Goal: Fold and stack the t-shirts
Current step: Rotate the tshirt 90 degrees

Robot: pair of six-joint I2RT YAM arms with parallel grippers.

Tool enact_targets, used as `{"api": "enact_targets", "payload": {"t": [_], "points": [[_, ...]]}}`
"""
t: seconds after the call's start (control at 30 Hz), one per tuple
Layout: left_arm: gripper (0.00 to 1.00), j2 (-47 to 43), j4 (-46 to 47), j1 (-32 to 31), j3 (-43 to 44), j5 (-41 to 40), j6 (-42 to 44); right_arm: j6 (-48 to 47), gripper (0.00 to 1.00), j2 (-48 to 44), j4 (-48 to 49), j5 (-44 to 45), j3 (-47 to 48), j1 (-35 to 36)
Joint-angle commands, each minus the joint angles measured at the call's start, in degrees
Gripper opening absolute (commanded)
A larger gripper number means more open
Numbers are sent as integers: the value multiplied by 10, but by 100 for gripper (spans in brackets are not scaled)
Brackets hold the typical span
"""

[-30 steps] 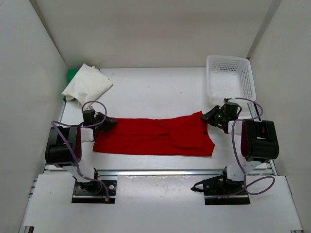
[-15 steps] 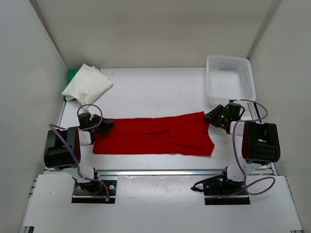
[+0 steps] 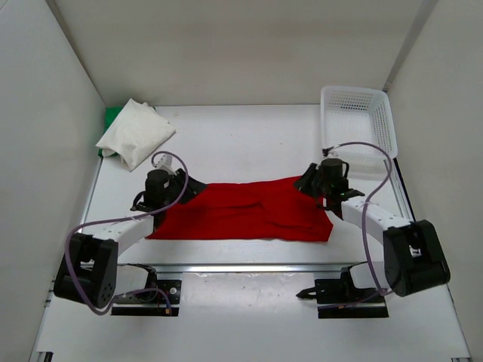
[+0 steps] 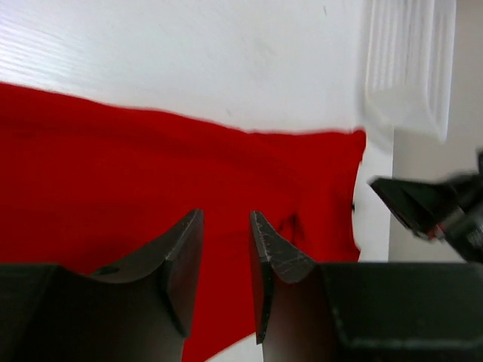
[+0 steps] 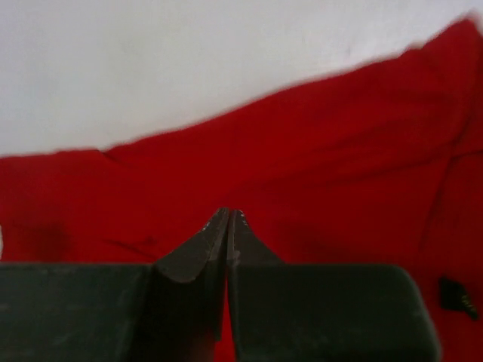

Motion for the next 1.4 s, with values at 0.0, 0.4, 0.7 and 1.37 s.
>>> {"api": "enact_targets", "payload": {"t": [0.0,0.4,0.7,1.37], "points": [[42,-36,-41,-45,8,-15,57,-17,0,51,-45,23,-2,34],[43,-107,-62,-96,-36,1,87,-46,1,442,-169,-65,413,23],[46,-125,-116,-109,-48,-22,95,-26,17,668,-225,-216,1015,18],[48,-160,-123,-106,-47,17,104,27,40,109,89,-107,76,169]]}}
